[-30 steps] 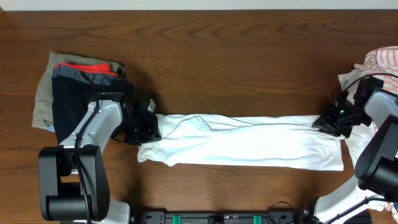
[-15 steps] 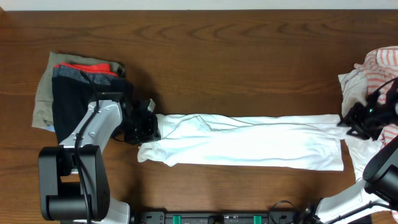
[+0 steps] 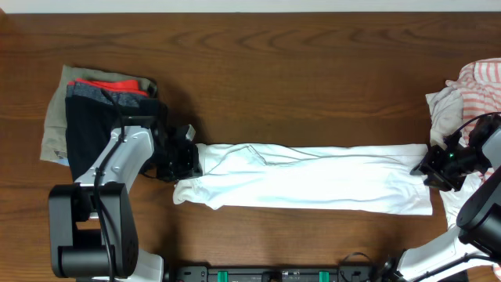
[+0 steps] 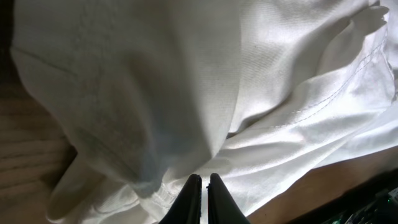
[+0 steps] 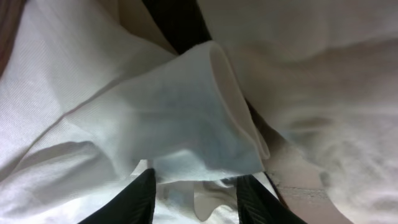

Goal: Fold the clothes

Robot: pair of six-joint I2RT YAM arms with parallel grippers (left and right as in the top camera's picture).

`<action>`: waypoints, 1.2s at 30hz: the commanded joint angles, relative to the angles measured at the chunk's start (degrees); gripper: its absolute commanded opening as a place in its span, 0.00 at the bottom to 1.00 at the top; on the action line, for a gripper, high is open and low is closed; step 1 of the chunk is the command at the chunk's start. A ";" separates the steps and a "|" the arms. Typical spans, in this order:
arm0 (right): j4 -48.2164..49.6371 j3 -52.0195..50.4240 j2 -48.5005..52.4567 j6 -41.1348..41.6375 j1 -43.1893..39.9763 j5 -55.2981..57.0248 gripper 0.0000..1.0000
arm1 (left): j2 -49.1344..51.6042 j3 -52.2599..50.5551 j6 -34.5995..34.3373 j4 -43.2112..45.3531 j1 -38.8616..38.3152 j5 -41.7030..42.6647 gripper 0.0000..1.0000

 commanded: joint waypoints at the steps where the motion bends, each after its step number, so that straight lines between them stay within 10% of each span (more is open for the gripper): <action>1: 0.59 -0.42 -0.66 -0.63 -0.28 5.09 0.42 | -0.22 0.81 0.35 -0.20 0.35 -0.46 0.07; 23: 4.92 -2.32 -0.42 0.85 -0.20 3.87 0.52 | -0.22 0.83 0.35 -0.20 0.35 -0.46 0.07; 36: 9.29 -8.63 -0.42 0.83 0.17 -6.58 0.41 | -0.22 0.81 0.35 -0.26 0.35 -0.46 0.07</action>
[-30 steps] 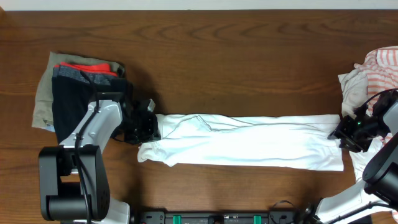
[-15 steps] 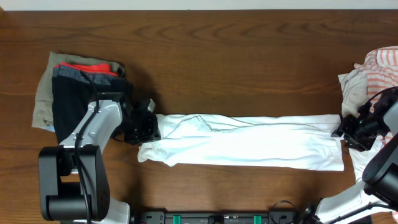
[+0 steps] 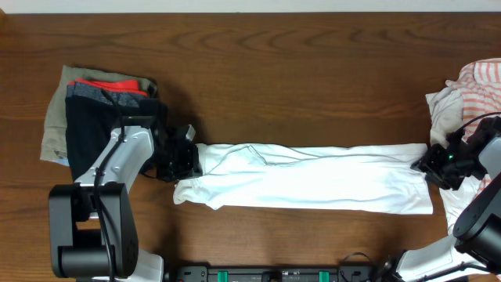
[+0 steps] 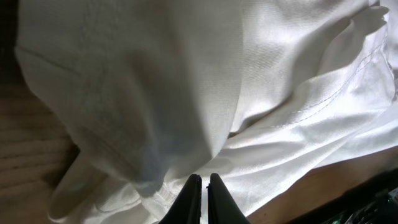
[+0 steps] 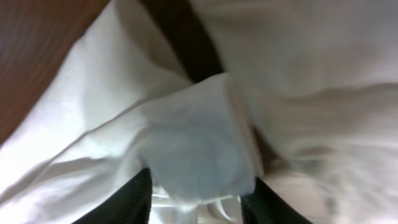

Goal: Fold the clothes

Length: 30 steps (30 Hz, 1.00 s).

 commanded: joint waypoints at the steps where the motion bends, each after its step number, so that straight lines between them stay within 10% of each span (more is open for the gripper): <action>1: 0.09 -3.30 3.45 0.42 0.42 -3.82 0.36 | -0.22 0.81 0.35 -0.31 0.35 -0.46 0.07; 7: 0.09 -3.30 3.45 0.42 0.87 -3.87 0.02 | -0.22 0.81 0.33 -0.48 0.35 -0.46 0.07; 30: -12.72 17.57 -1.84 2.14 0.37 0.85 0.01 | -1.16 0.92 0.28 6.62 -0.07 14.73 0.07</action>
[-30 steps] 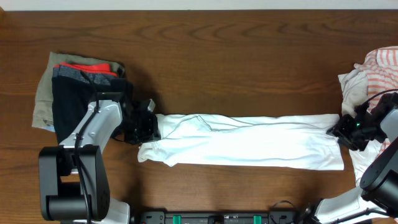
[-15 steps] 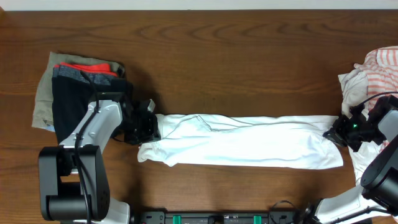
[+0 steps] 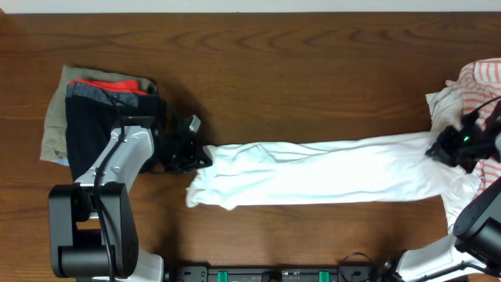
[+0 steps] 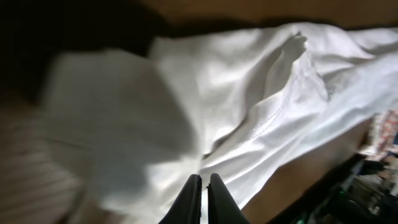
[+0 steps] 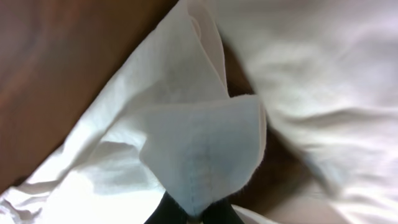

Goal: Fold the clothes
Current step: 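Carry the shirt's right end leftward with the right gripper, folding it over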

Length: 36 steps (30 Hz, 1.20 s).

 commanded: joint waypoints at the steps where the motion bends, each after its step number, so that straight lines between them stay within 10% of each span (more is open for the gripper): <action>1: -1.81 5.22 -1.77 0.81 0.07 4.33 0.01 | -1.53 0.90 0.28 1.25 -0.15 4.24 0.07; 14: -9.94 12.15 -1.77 0.83 3.15 8.24 0.01 | -5.90 0.90 0.33 5.29 -0.17 2.32 0.07; 36: -14.32 11.98 -1.75 15.72 37.77 8.24 0.01 | -5.90 0.90 0.35 5.25 -0.17 0.68 0.07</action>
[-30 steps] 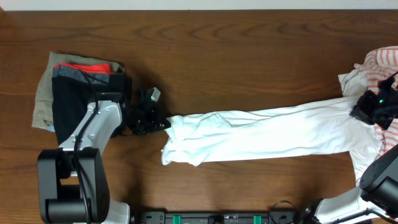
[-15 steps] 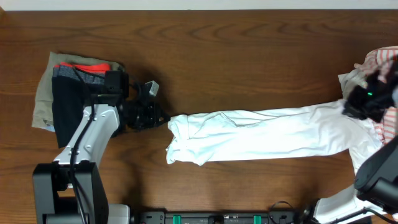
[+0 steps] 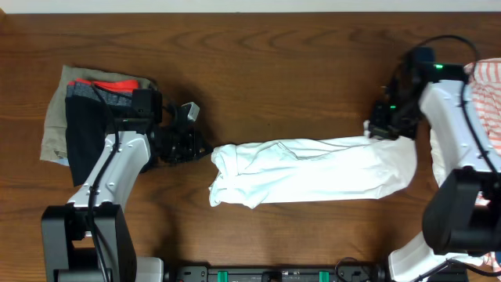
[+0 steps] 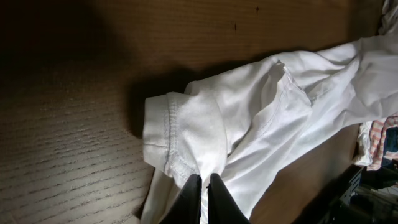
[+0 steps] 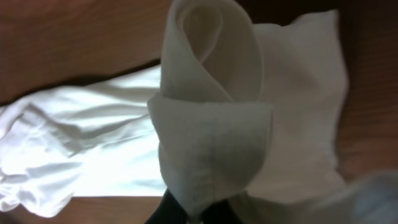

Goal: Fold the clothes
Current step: 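Carry the shirt's right end leftward with the right gripper, folding it over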

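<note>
A long white garment (image 3: 313,174) lies stretched across the middle of the wooden table (image 3: 274,70). My left gripper (image 3: 207,150) is shut on its left end; in the left wrist view the fingertips (image 4: 202,185) pinch the stitched hem (image 4: 171,134) just above the wood. My right gripper (image 3: 381,130) is shut on the right end, held up and curled back over the garment. In the right wrist view that end shows as a rolled loop of white cloth (image 5: 211,124) above the gripper (image 5: 198,214).
A stack of folded clothes (image 3: 98,106) in khaki, black, grey and red sits at the left, just behind my left arm. A heap of striped and white clothes (image 3: 485,82) lies at the right edge, beside my right arm.
My right gripper has moved left and toward the far side with the garment's right end, which now curls back over the cloth. My left gripper has shifted right, and the garment spans less of the table.
At first the garment lay flat and long, with my left gripper shut on its left end and my right gripper open around the right end. Then the right gripper was shut on that end. Now both ends sit closer together.
</note>
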Robot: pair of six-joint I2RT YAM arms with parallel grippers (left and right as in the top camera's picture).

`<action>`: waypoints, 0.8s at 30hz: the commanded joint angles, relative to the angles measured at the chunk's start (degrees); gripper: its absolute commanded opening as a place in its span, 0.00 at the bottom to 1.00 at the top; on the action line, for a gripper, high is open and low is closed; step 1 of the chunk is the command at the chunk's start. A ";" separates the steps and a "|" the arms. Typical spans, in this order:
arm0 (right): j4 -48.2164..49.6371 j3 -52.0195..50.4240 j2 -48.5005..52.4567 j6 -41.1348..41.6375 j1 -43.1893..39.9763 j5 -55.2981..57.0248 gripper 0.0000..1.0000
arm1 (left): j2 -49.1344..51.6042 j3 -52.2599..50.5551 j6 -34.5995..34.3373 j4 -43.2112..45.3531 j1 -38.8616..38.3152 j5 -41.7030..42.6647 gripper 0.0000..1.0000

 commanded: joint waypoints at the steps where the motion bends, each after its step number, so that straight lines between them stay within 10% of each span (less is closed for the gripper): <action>1: -0.15 0.96 -1.29 5.84 4.98 -0.24 0.01 | -0.63 0.90 0.35 0.04 -0.11 -0.68 0.07; 24: 0.87 0.96 -1.09 13.46 22.45 0.37 0.12 | -0.63 0.90 0.37 0.04 -0.11 -0.68 0.07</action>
